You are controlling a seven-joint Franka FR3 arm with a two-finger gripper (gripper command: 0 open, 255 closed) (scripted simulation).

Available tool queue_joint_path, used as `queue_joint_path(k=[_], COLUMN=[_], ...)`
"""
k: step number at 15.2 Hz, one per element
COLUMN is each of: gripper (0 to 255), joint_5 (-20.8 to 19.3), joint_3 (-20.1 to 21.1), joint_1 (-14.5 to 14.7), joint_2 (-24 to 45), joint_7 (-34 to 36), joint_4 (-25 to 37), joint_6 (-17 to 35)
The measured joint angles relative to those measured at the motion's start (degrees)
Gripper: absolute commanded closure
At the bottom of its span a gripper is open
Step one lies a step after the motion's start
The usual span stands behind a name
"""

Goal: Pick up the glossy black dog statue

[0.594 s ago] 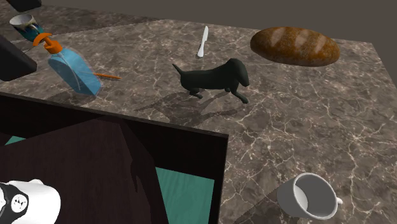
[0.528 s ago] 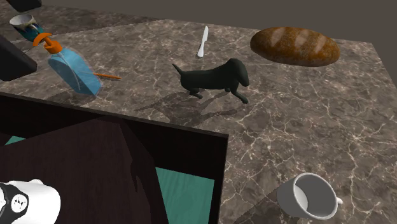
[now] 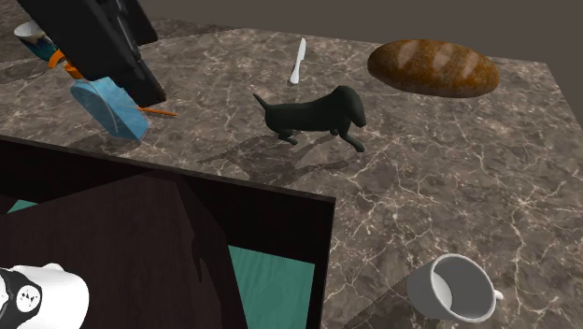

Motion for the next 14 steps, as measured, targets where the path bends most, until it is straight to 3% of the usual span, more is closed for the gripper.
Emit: queue_joint_path(k=[7, 14], gripper=[0, 0], joint_5=[-0.13, -5.12], joint_3=[7.86, 14.84], joint_1=[-0.32, -1.72], joint_2=[12.21, 27.84], joint_7=[10.68, 23.24], joint_4=[0.65, 5.49], joint_6=[10.03, 18.14])
